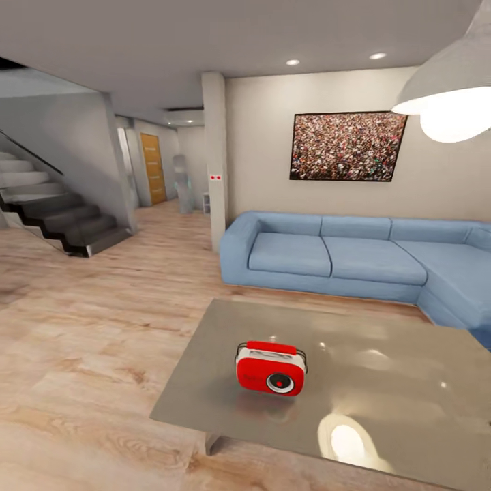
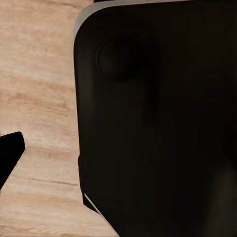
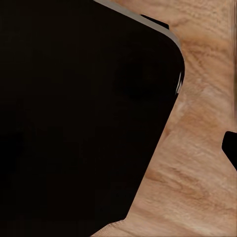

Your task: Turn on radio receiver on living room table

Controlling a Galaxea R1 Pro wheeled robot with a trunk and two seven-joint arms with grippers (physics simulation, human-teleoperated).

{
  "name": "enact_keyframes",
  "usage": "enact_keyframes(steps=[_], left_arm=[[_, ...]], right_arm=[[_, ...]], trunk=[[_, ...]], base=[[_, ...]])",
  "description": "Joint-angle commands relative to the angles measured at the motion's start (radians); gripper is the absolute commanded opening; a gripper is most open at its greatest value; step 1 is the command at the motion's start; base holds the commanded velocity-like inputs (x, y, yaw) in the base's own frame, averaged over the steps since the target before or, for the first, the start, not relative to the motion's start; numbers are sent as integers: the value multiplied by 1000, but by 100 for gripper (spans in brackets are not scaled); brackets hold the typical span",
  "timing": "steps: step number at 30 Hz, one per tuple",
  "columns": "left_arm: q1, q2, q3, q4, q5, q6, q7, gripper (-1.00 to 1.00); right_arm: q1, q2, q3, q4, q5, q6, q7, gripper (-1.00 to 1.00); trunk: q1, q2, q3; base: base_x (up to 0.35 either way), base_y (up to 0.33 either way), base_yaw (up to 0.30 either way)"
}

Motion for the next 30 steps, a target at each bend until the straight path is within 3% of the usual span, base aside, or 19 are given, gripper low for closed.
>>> enact_keyframes(steps=[1, 13, 30], left_arm=[[0, 0, 1, 0, 0, 0, 0, 100], [0, 0, 2, 0, -1, -4, 0, 100], [0, 0, 3, -1, 0, -11, 0, 100]], right_arm=[[0, 0, 0, 0, 0, 0, 0, 100], [0, 0, 0, 0, 0, 1, 0, 100], [0, -1, 0, 0, 0, 1, 0, 100]], trunk=[[0, 0, 0], [0, 0, 0], [0, 0, 0]], base=[[321, 0, -282], [300, 0, -277], [103, 48, -15]])
